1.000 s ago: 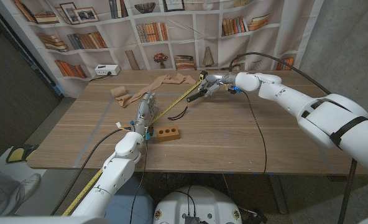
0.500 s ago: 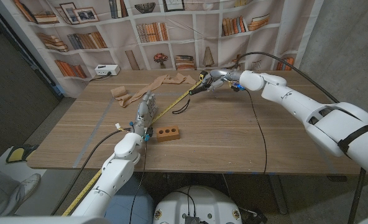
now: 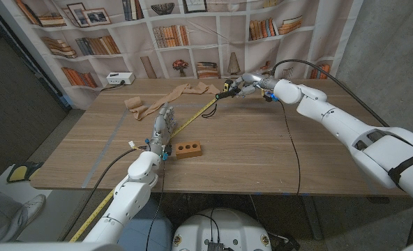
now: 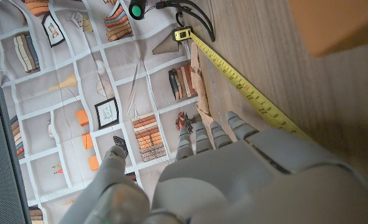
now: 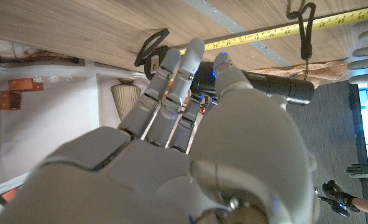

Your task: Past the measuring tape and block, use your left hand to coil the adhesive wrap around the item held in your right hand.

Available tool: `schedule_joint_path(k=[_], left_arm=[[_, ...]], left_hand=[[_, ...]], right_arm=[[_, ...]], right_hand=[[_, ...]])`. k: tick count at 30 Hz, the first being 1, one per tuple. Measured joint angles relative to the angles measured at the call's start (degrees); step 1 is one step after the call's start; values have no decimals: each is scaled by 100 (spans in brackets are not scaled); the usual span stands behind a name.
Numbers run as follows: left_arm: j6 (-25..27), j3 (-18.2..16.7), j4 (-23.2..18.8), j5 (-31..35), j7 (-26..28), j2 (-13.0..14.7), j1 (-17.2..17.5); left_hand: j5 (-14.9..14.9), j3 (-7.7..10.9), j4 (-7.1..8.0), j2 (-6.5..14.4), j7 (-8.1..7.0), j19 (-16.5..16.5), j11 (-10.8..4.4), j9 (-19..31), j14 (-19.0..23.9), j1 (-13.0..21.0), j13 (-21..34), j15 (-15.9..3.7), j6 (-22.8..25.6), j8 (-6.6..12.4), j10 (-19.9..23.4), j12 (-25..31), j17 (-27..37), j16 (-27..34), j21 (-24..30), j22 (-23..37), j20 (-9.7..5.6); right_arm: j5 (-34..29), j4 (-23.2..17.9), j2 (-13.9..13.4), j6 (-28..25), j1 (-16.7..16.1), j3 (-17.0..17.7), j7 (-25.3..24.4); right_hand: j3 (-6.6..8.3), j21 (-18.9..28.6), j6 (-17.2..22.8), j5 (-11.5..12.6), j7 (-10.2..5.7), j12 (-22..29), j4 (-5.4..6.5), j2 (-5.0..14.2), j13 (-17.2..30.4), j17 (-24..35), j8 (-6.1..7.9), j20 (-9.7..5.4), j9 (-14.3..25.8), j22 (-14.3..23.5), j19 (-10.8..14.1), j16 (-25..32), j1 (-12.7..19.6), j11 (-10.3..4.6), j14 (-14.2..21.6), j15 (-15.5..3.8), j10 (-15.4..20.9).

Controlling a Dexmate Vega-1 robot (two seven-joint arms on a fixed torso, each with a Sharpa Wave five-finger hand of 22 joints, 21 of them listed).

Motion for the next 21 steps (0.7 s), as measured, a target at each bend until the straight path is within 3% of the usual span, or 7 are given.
schedule_joint_path(k=[6, 7, 15, 21], left_arm=[[-28, 8, -55, -2, 29, -50, 101], [-167, 14, -64, 14, 138, -59, 119], [-339, 57, -145, 86, 326, -114, 244], [-442, 88, -259, 147, 437, -119, 333]], left_hand=[[0, 0, 0, 18, -26, 31, -30, 0, 0, 18, 0, 0, 98, 0, 112, 41, 0, 45, 40, 0, -31], [0, 0, 0, 24, -26, 31, -33, 0, 2, 24, 0, -2, 98, 0, 115, 55, 0, 45, 40, 0, -31], [0, 0, 0, 23, 5, 62, -92, 0, 21, 24, 0, -21, 129, 0, 174, 55, 0, 45, 40, 0, -62], [0, 0, 0, 23, 35, 62, -61, 0, 22, 24, 0, -22, 160, 0, 205, 55, 0, 45, 40, 0, -62]], right_arm=[[94, -125, -56, -180, -73, 43, -133], [111, -382, -186, -201, -243, 149, -154], [231, -677, -342, -349, -426, 261, -266], [291, -814, -421, -414, -502, 300, -283]], right_hand=[[0, 32, 0, 0, 0, 0, 0, 0, 0, 26, 0, -10, -1, 0, 10, -23, 0, 0, 20, -19, 0], [12, 63, 0, 8, 0, 0, -12, -1, 0, 26, 0, -10, -1, 0, 10, -23, 1, 0, 20, -19, 0], [24, 100, 66, 46, -4, 0, -24, -7, 0, 53, -3, -10, -17, 0, 9, -86, 7, 1, 20, -19, 1], [24, 118, 105, 45, 0, 0, -24, -16, 1, 71, -53, 12, -13, -1, -13, -174, 16, 1, 20, -19, 1]])
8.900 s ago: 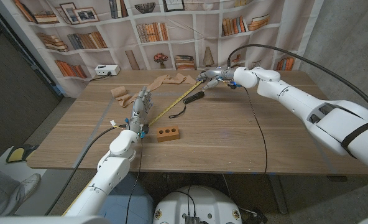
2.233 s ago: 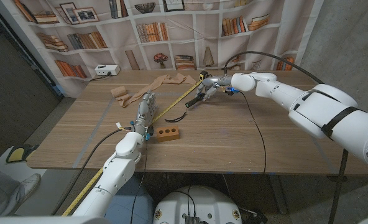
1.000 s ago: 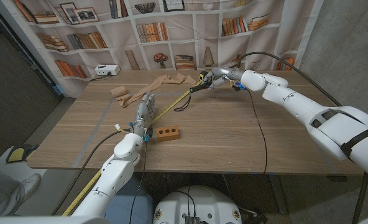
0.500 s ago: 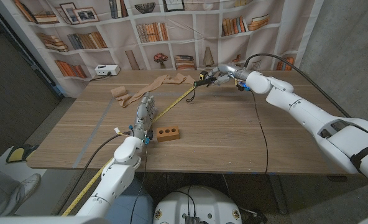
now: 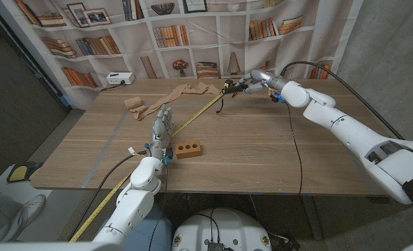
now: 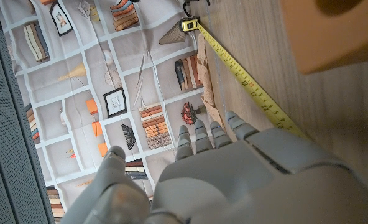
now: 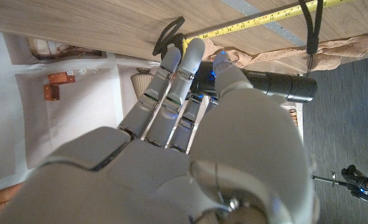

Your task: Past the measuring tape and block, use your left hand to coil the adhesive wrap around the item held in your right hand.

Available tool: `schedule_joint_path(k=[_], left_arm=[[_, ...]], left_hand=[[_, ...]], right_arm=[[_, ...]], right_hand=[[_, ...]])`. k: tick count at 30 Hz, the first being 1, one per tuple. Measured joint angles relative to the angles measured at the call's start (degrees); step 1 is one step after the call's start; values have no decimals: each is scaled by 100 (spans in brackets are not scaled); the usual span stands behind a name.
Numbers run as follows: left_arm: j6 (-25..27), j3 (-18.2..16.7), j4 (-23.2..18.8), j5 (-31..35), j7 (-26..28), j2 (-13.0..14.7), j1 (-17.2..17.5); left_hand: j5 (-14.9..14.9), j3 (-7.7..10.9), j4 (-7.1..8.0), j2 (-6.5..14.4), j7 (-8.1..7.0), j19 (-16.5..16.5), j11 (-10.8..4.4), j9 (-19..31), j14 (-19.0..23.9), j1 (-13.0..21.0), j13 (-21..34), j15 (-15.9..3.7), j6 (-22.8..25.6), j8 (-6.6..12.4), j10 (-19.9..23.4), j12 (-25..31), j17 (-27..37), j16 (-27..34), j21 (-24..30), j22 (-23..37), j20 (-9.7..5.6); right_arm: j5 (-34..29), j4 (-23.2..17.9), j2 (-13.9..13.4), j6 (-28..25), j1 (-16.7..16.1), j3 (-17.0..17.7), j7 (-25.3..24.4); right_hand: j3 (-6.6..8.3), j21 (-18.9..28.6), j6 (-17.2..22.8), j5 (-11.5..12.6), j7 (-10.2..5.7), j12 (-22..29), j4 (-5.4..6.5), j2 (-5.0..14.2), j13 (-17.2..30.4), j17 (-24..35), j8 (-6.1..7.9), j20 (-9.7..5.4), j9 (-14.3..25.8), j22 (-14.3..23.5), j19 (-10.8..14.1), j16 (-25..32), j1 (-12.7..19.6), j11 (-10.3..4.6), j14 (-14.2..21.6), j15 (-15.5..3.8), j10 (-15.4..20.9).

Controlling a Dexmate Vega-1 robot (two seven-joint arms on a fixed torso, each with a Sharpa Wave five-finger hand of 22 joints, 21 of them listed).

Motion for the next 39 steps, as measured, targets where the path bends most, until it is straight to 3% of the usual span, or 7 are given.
schedule_joint_path(k=[39], left_arm=[[-64, 44, -633, 818, 891, 287, 380]], left_hand=[[0, 0, 0, 30, 0, -32, -30, 0, 7, 30, 0, -51, 61, 0, 29, 0, 0, 0, 0, 0, -31]], right_arm=[[86, -434, -237, -264, -181, 60, 102]], right_hand=[[0, 187, 77, 42, 1, 0, 0, 4, 2, 141, -120, 29, 29, -15, -137, -166, -4, 1, -1, 1, 1]])
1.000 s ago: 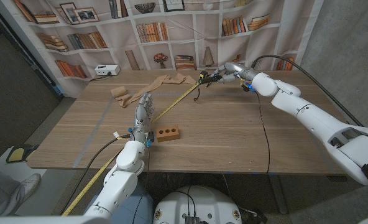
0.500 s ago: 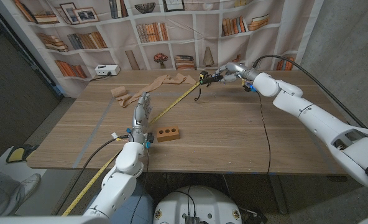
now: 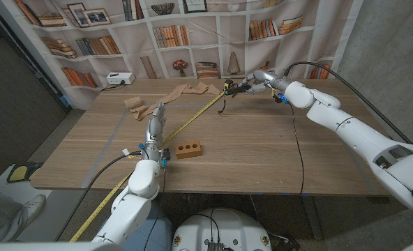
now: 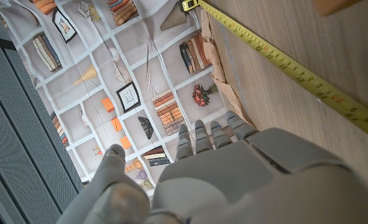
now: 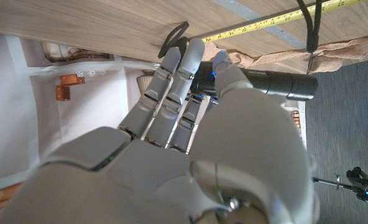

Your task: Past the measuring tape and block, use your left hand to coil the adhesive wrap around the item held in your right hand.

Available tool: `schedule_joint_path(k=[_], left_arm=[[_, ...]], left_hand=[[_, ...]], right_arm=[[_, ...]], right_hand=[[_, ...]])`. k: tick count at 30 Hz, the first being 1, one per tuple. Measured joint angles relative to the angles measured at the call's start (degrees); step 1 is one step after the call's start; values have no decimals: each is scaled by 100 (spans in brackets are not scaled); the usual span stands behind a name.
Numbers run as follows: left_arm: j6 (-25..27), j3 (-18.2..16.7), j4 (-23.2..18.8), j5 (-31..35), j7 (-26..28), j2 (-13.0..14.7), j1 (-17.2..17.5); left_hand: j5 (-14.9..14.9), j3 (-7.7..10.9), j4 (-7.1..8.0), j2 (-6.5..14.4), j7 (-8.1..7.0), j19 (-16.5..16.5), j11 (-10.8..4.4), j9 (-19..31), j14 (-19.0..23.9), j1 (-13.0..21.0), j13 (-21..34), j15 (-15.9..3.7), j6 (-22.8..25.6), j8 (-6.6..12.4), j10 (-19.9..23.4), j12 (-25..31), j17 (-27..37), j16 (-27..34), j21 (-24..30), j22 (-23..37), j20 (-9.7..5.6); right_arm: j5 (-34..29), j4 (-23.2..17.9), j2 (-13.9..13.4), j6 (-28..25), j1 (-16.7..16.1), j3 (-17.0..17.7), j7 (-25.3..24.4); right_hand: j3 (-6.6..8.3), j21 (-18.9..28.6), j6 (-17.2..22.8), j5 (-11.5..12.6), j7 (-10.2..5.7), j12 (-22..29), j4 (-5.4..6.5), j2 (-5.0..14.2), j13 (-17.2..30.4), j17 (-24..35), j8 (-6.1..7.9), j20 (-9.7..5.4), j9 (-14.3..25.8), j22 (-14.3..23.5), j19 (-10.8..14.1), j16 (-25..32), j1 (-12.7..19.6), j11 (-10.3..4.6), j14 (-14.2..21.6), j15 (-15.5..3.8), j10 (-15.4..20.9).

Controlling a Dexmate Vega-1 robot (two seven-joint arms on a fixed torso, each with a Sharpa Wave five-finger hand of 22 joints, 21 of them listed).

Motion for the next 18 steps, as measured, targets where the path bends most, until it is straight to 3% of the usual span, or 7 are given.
schedule_joint_path(k=[18], left_arm=[[-103, -154, -51, 156, 270, -25, 61]], left_hand=[[0, -17, -17, 0, 0, 0, -1, 0, 1, 0, 0, 1, 0, 0, 1, 0, 0, 0, 0, 0, 0]], right_arm=[[-36, -82, -40, -112, -44, -19, 12]], right_hand=[[24, 101, 0, 22, 0, 0, -24, 1, 1, 53, 12, 20, -1, 1, -19, -83, -1, 0, 0, 0, 0]])
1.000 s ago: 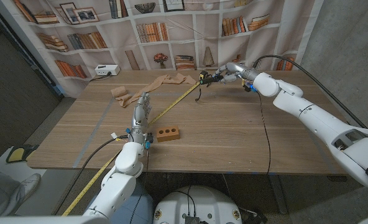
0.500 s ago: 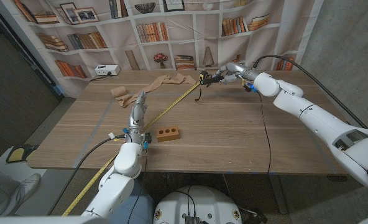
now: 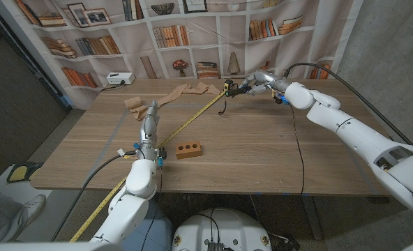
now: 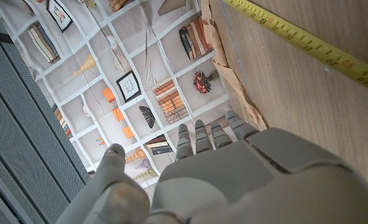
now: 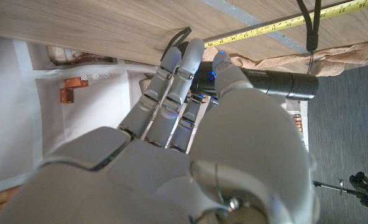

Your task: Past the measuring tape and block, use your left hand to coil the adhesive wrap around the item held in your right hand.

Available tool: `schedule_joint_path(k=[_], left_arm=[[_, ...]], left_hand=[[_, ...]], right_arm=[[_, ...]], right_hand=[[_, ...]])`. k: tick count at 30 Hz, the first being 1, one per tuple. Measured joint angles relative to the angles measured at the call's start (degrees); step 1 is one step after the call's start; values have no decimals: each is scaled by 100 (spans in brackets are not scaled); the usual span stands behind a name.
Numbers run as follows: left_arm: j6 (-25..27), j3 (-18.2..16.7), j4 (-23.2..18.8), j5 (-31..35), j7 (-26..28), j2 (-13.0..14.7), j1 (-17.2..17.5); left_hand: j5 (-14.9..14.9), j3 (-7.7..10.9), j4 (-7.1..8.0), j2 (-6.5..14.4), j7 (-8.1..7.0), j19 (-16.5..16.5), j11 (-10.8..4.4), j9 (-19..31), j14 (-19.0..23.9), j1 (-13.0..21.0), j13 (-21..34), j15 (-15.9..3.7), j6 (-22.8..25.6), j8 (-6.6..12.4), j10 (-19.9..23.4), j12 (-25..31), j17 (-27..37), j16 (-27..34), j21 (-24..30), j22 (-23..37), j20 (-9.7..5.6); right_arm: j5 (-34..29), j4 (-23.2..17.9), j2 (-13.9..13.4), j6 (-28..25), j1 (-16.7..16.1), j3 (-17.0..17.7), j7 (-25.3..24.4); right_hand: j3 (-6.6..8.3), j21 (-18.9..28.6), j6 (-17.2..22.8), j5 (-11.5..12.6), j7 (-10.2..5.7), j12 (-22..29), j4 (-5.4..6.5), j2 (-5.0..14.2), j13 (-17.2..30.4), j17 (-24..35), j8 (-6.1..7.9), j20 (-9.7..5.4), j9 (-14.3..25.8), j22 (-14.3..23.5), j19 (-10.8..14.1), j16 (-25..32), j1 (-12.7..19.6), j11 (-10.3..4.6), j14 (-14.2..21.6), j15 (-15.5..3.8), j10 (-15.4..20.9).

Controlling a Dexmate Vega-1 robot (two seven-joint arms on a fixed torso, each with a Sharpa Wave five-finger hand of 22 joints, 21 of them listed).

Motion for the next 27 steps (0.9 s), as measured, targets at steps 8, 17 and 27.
schedule_joint_path(k=[8, 17, 27], left_arm=[[-76, -76, -51, -81, 64, 8, 33], [-77, -149, -138, -85, 80, 74, 62], [71, -183, -183, 14, 207, 126, 40]], left_hand=[[0, 0, 0, 0, 0, 0, 0, 0, 0, 0, 0, 0, 0, 0, 0, 0, 0, 0, 0, 0, 0], [0, 1, 0, 0, 0, 0, 0, 0, 0, 0, 0, 0, 0, 0, 0, 0, 0, 0, 0, 0, 0], [0, 1, 1, 0, 0, 0, 0, 0, 0, 0, 0, 0, 0, 0, -1, 0, 0, 0, 0, 0, 0]], right_arm=[[-1, -23, -21, -17, -17, 8, -4], [-10, -25, -23, -18, -18, 9, -19], [-26, 0, -25, 54, -17, 9, -49]], right_hand=[[0, 45, 0, 1, 0, 0, 0, 0, 1, 50, -3, -20, 1, -27, -20, -22, 0, 0, 10, 9, 0], [0, 87, 0, 1, 0, 0, 0, -1, 1, 80, -23, -20, 3, -27, -20, -44, 1, 0, 25, -5, 0], [0, 173, 1, 0, 0, 0, 0, -4, 2, 130, -45, 11, 4, -27, -51, -85, 4, 0, 45, -22, 0]])
